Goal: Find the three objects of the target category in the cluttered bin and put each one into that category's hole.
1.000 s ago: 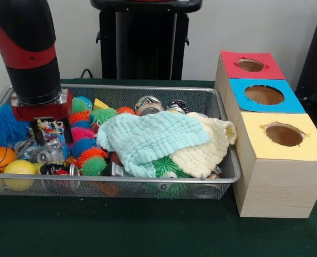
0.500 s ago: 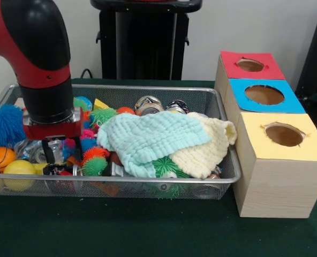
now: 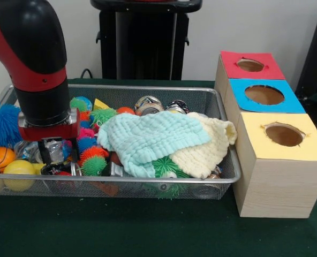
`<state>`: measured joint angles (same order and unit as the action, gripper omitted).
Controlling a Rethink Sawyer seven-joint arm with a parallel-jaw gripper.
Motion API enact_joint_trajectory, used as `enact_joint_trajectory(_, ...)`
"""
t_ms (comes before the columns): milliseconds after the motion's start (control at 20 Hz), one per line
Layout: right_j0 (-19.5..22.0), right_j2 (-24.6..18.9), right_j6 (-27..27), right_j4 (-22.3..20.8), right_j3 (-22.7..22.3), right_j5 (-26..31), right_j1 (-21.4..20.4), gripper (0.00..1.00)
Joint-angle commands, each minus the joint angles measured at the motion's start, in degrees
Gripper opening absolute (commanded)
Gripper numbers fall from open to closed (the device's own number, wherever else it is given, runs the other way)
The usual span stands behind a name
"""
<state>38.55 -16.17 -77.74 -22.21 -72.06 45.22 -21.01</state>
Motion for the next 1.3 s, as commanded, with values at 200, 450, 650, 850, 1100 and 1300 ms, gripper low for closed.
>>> enact_joint_trajectory(200,0.31,-2.24,1.59,-1.59,0.4,-2.05,0.8,1.0)
enact_joint_trajectory(450,2.3,-1.7,3.11,-1.96,-5.94,-2.08,-4.31,1.0)
enact_joint_trajectory(650,3.75,-1.79,4.99,-2.67,-8.88,-2.0,-6.52,1.0)
enact_joint_trajectory(850,4.51,0.3,-4.78,-1.29,-14.07,-8.63,-8.69,1.0)
enact_joint_trajectory(1100,4.65,3.1,-20.8,2.38,-21.0,-22.91,-9.54,1.0)
enact_joint_trajectory(1300,3.26,5.2,-22.54,6.05,-21.09,-25.33,-8.66,1.0)
